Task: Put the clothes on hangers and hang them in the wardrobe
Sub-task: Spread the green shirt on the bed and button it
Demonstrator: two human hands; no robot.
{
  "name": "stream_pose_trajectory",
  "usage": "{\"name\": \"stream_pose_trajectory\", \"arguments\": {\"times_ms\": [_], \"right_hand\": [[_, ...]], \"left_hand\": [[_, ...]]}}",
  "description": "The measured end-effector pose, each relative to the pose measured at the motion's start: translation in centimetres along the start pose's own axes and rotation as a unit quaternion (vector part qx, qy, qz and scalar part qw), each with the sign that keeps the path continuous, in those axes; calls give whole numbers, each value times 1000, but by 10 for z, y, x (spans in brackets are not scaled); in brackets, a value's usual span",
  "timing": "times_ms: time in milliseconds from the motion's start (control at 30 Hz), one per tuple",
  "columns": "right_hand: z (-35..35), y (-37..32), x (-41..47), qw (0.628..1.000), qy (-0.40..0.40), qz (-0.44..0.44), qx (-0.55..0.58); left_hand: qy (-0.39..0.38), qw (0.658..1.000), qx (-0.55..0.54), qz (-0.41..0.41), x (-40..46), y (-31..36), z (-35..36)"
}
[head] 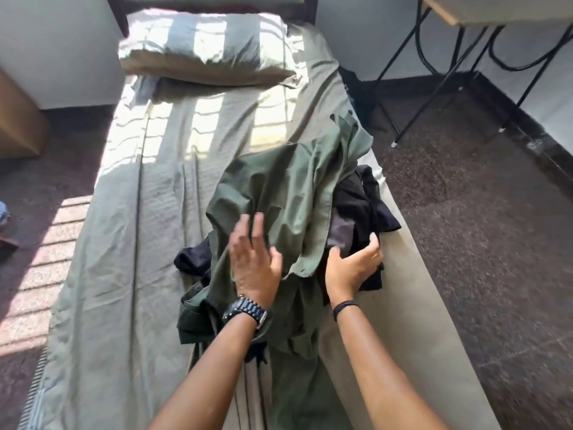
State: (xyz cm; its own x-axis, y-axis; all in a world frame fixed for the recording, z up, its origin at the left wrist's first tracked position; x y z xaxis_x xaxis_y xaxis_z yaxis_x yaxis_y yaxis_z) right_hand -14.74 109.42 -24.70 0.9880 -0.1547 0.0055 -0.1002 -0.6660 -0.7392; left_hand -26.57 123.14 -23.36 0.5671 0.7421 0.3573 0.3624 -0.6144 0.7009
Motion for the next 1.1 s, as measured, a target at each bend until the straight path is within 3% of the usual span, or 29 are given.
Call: {"name": "stream_pose_trajectory", "arguments": {"times_ms": [33, 67, 200, 300, 367, 433, 600, 700, 800, 900, 1000, 1100], "right_hand": [[-12, -17, -4, 997, 43, -58, 32], [-13, -28, -5, 994, 20, -87, 56], [22, -23, -3, 959, -281, -4, -36], [28, 11, -2, 928, -353, 53, -109], [23, 28, -8, 891, -434, 100, -89], [14, 28, -18, 853, -504, 136, -14], [-2, -3, -11, 916, -393, 67, 44], [-35, -26, -1, 927, -372, -33, -41], [-92, -53, 17, 921, -308, -167, -169], [-158, -83, 33, 914, -263, -223, -213], [-223, -115, 35, 891, -262, -287, -233], [-294, -146, 24, 876, -247, -331, -248]], "left_hand": [[-18, 998, -49, 36, -1, 14, 6], [-50, 992, -106, 40, -5, 27, 13], [-228, 944, -209, -113, -28, 42, 36], [-325, 904, -190, -202, -51, 36, 46], [-349, 893, -173, -223, -61, 36, 45], [-321, 893, -187, -254, -61, 36, 38], [-235, 924, -175, -246, -42, 48, 10], [-236, 934, -172, -204, -27, 69, -6], [-228, 956, -135, -127, -6, 103, -23], [-246, 965, -94, -21, 12, 154, -41], [-274, 957, -50, 79, 22, 211, -53], [-331, 929, 12, 168, 20, 273, -62]]}}
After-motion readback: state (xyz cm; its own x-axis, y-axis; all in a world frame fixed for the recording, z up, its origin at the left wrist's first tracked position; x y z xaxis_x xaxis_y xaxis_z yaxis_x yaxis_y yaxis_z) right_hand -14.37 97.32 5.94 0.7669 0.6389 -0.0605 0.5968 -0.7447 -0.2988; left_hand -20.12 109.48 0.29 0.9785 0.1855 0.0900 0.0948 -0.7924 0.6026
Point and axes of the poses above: each hand's wrist, its own x-axis towards the middle knuckle, its own z-axis out of the palm, y = z × x, the point moved 4 cm from there along x, towards the middle knuckle, and after that the axes turned 12 degrees about -x, right-handed, at the moved point
